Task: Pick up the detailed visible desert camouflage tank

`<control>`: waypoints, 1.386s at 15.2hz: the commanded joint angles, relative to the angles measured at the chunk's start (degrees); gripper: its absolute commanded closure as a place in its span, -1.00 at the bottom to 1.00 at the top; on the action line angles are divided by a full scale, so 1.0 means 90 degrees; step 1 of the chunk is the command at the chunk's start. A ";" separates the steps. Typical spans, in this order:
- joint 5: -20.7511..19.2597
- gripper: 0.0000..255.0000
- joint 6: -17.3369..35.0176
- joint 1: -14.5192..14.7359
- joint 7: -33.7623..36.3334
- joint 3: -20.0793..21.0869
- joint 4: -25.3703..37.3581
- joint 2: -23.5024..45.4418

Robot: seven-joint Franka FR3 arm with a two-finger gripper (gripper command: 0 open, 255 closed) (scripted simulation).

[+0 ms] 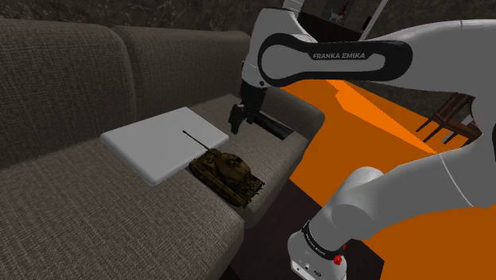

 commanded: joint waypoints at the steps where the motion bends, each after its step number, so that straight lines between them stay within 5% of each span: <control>1: 0.0122 -1.00 0.0369 0.0070 0.0109 0.0101 -0.0038 0.0360; 7: 0.0363 -1.00 0.1284 0.0220 0.0328 0.0343 0.0282 0.1684; 17: 0.0339 -1.00 0.2019 0.0228 0.0352 0.0389 -0.0025 0.2119; 18: 0.0339 1.00 0.2024 0.0229 0.0354 0.0389 -0.0029 0.2120; 21: 0.0341 1.00 0.2021 0.0228 0.0350 0.0388 -0.0033 0.2112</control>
